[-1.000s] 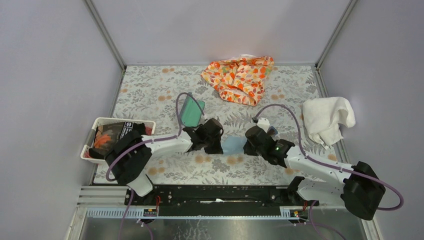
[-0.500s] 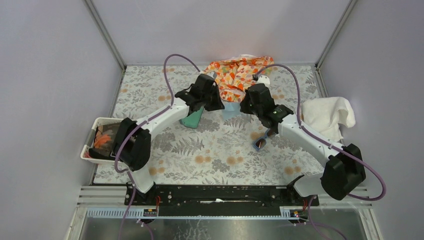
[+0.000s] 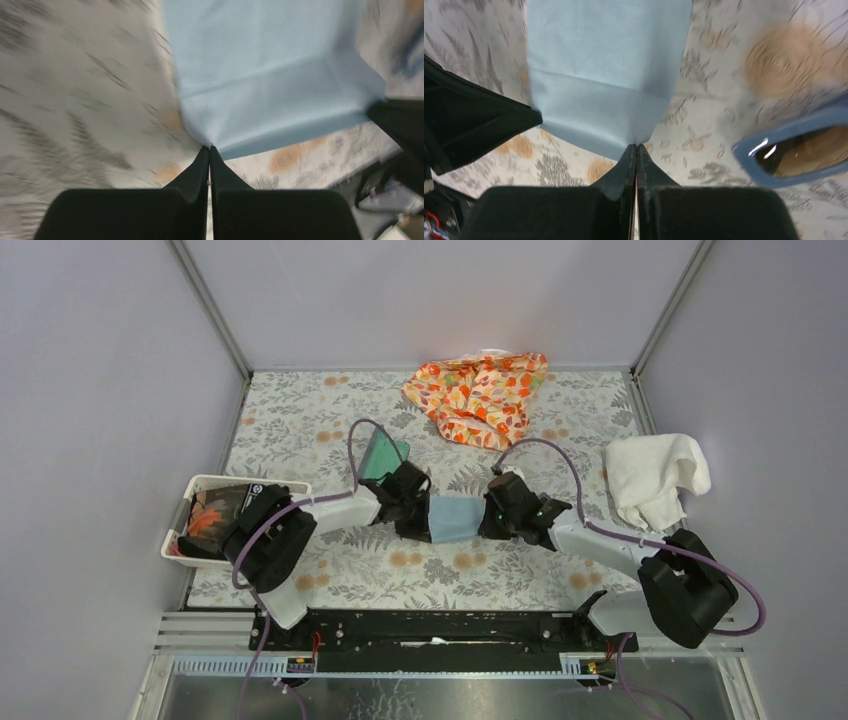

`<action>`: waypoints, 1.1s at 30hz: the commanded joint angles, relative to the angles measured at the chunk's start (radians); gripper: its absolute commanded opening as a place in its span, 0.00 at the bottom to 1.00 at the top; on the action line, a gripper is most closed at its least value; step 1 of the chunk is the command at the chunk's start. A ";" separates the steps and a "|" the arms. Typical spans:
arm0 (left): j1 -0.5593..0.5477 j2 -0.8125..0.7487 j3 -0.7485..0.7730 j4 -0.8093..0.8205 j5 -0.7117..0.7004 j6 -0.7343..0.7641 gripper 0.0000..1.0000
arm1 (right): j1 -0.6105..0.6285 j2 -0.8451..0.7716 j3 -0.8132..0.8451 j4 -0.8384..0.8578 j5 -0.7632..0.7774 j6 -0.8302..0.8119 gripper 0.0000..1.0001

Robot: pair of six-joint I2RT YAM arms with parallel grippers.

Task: Organize the sunglasses
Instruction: Adjust the glasses cleaning cloth at the center of the board.

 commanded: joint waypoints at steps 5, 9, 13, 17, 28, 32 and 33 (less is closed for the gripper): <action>-0.180 -0.073 -0.113 0.034 -0.043 -0.128 0.00 | 0.114 -0.130 -0.112 -0.039 -0.021 0.122 0.00; -0.200 -0.094 -0.124 0.010 -0.066 -0.154 0.00 | 0.119 -0.166 -0.147 -0.063 -0.028 0.135 0.00; -0.213 -0.118 -0.134 -0.012 -0.075 -0.164 0.00 | 0.138 -0.192 -0.166 -0.090 -0.042 0.146 0.00; -0.222 -0.134 -0.157 -0.019 -0.073 -0.170 0.00 | 0.156 -0.231 -0.194 -0.118 -0.042 0.166 0.00; -0.239 -0.180 -0.161 -0.073 -0.082 -0.218 0.37 | 0.162 -0.264 -0.218 -0.177 -0.030 0.171 0.36; -0.239 -0.244 -0.112 -0.197 -0.166 -0.191 0.53 | 0.162 -0.290 -0.178 -0.275 0.076 0.123 0.44; -0.238 -0.261 -0.091 -0.220 -0.191 -0.180 0.53 | 0.161 -0.300 -0.164 -0.289 0.104 0.107 0.45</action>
